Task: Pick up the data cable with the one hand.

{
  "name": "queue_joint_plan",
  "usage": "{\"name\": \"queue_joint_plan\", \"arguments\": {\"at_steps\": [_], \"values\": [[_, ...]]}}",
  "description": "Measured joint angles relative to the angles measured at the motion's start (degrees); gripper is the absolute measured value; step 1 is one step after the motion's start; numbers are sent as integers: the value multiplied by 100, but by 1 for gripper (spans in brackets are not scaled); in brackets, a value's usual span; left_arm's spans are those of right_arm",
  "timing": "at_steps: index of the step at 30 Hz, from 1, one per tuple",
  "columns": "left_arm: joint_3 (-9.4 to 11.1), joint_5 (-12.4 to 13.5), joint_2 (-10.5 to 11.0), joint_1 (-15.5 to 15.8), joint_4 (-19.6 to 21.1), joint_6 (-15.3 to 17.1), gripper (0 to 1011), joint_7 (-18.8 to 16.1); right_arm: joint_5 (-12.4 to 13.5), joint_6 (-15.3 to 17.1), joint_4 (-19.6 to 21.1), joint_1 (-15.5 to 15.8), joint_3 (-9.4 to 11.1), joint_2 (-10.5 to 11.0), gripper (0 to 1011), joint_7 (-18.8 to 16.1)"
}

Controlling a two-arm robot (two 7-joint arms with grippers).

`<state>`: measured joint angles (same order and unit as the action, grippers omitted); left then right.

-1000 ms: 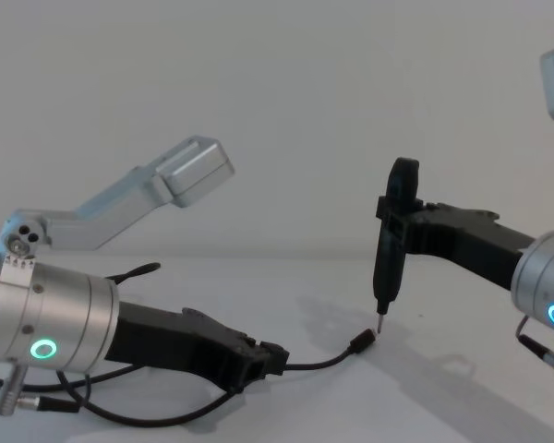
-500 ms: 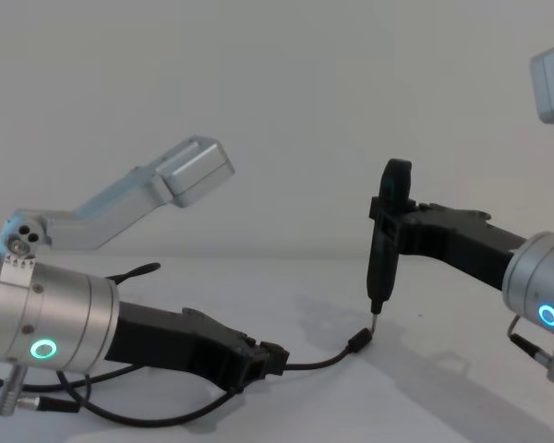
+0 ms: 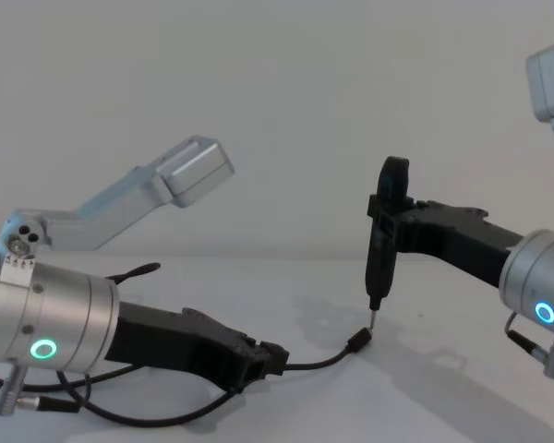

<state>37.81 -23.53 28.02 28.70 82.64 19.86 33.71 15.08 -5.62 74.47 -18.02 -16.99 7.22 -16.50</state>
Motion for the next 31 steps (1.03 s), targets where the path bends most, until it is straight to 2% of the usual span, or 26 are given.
{"name": "queue_joint_plan", "arguments": {"at_steps": [31], "values": [[0,0,0,0,0,0,28,0,-16,-30,-39,-30,-2,-6,275,-15]]}}
